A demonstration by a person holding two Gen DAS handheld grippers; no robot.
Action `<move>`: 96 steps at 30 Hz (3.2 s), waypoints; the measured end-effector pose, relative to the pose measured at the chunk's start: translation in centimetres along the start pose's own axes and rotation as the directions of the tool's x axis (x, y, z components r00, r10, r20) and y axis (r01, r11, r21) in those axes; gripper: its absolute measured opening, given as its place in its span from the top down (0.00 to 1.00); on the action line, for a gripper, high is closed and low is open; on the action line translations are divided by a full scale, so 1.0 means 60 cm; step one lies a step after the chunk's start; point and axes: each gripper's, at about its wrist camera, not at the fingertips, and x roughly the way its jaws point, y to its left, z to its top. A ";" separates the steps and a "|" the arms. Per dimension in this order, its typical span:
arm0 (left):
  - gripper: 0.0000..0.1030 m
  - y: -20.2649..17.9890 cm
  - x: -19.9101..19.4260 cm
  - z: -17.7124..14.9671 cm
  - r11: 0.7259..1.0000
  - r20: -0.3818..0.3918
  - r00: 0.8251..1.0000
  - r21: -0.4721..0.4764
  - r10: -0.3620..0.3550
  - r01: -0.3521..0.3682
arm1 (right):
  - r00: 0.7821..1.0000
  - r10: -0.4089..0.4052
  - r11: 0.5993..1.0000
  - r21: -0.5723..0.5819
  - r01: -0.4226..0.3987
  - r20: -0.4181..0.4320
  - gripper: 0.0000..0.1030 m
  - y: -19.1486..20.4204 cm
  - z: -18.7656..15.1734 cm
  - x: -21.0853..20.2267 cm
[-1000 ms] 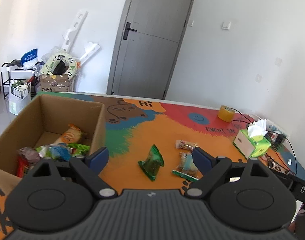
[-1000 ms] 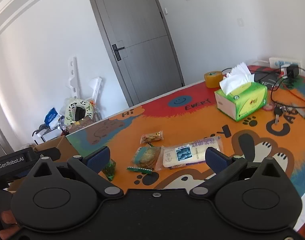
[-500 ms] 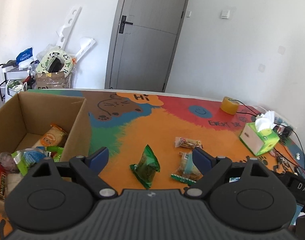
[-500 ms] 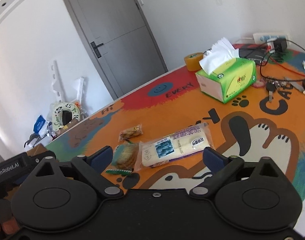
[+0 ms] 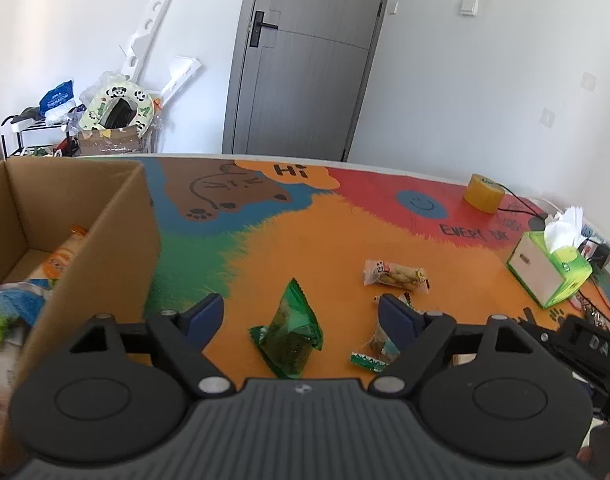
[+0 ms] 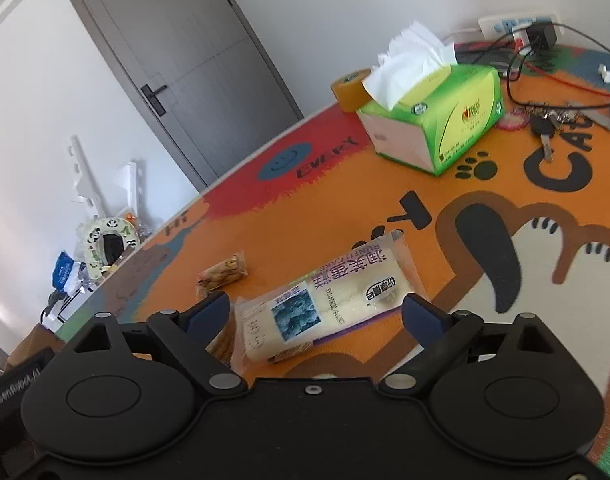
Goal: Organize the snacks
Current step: 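Grasp the green triangular packet with the left gripper while the right grasps the white bread packet, then carry the green packet and white bread packet toward the box with both grippers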
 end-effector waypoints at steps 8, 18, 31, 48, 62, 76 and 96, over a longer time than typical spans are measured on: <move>0.28 0.002 0.039 -0.007 0.999 -0.035 0.999 -0.015 0.037 -0.037 | 0.999 -0.038 0.999 0.004 0.038 -0.028 0.19 0.009 0.013 0.045; 0.43 0.009 0.069 -0.017 0.998 -0.057 0.996 -0.024 0.062 -0.063 | 0.996 -0.091 0.991 -0.099 0.089 -0.022 0.18 0.039 0.011 0.068; 0.71 0.021 0.032 -0.025 0.999 -0.029 0.999 -0.019 0.042 -0.042 | 0.997 -0.061 0.985 -0.164 0.054 -0.037 0.61 0.029 -0.017 0.022; 0.71 0.036 -0.073 -0.035 0.999 0.028 0.999 -0.033 -0.038 0.039 | 0.995 0.097 0.991 -0.094 -0.095 0.014 0.70 0.020 -0.047 -0.076; 0.71 0.072 -0.157 -0.009 0.997 0.125 0.991 -0.047 -0.057 0.063 | 0.973 0.221 0.969 -0.126 -0.211 0.070 0.70 0.083 -0.043 -0.130; 0.71 0.133 -0.207 0.012 0.993 0.186 0.982 -0.101 -0.037 0.057 | 0.946 0.318 0.933 -0.195 -0.302 0.057 0.70 0.173 -0.059 -0.146; 0.71 0.260 -0.241 0.029 0.982 0.219 0.974 -0.187 0.062 -0.021 | 0.898 0.439 0.856 -0.285 -0.432 -0.041 0.70 0.313 -0.104 -0.129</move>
